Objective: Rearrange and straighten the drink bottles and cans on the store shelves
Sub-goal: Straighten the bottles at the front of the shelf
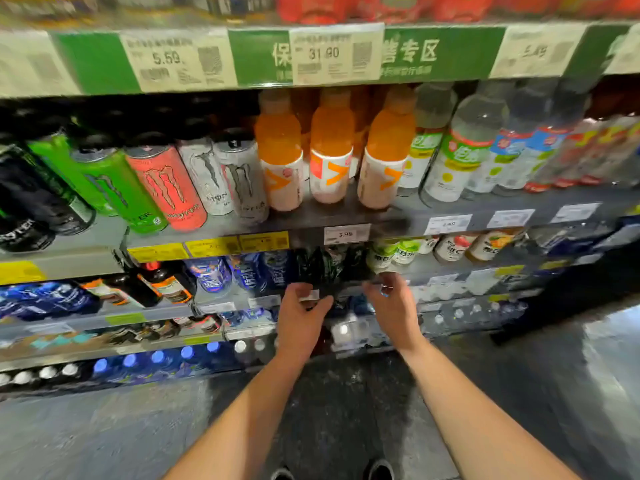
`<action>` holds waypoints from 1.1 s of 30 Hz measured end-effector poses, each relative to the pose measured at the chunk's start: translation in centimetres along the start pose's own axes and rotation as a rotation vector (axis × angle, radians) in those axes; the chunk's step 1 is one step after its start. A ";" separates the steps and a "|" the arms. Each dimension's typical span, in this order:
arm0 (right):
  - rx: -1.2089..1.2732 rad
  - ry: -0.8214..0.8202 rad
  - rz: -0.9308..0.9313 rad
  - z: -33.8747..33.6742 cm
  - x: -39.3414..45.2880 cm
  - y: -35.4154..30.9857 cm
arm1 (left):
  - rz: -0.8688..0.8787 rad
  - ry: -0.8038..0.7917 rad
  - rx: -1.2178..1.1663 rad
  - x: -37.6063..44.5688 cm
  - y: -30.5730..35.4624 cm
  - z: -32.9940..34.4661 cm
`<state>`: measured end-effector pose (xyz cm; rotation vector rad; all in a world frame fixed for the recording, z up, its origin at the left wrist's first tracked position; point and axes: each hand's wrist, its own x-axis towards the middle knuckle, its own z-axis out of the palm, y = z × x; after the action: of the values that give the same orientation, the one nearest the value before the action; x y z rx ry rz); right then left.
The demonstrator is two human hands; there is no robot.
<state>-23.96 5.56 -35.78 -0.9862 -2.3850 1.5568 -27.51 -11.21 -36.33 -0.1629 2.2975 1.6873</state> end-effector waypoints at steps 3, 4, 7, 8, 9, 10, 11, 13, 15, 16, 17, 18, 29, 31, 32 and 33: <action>0.033 0.020 0.064 -4.0 -1.1 -0.4 | 0.048 -0.076 0.001 -2.4 3.3 1.9; 0.021 0.028 0.059 -5.4 -1.3 -0.4 | 0.051 -0.103 -0.004 -3.1 4.3 2.6; 0.018 0.069 0.026 -9.9 -1.7 -0.3 | 0.091 -0.120 -0.042 -5.2 7.2 5.2; 0.037 0.078 0.018 -11.3 -1.9 -0.5 | 0.105 -0.114 -0.057 -5.6 8.0 6.2; 0.061 0.080 0.015 -12.6 -1.7 -0.5 | 0.119 -0.109 -0.067 -6.2 8.9 7.2; 0.085 0.080 0.008 -14.0 -1.6 -0.6 | 0.134 -0.105 -0.070 -6.8 9.9 8.1; 0.104 0.073 -0.004 -15.3 -1.4 -0.6 | 0.156 -0.093 -0.076 -7.4 10.8 9.1; 0.131 0.050 -0.020 -18.1 -1.0 -0.9 | 0.190 -0.079 -0.076 -8.6 12.7 11.0; 0.166 0.024 -0.039 -20.9 -0.4 -0.7 | 0.222 -0.078 -0.088 -10.1 14.4 13.0; 0.172 0.012 -0.064 -22.2 -0.1 -0.6 | 0.234 -0.062 -0.104 -10.7 15.2 14.1; 0.161 0.002 -0.097 -23.5 0.3 -0.3 | 0.237 -0.037 -0.117 -11.2 15.9 15.3; 0.149 -0.001 -0.135 -24.9 0.6 -0.2 | 0.229 -0.015 -0.136 -11.6 16.5 16.5; 0.161 0.018 -0.186 -34.1 4.2 1.9 | 0.225 -0.067 -0.208 -12.5 20.4 27.2; 0.162 0.038 -0.180 -34.7 5.3 2.0 | 0.239 -0.086 -0.200 -11.7 21.4 28.5; 0.159 0.053 -0.185 -35.1 5.8 1.9 | 0.231 -0.099 -0.226 -11.1 21.7 29.3; 0.150 0.073 -0.192 -35.4 6.2 1.7 | 0.215 -0.116 -0.247 -10.5 22.0 30.0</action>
<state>-12.55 36.98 -22.39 -0.7462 -2.2032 1.5734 -18.33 23.27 -21.33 0.1344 2.0801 2.0268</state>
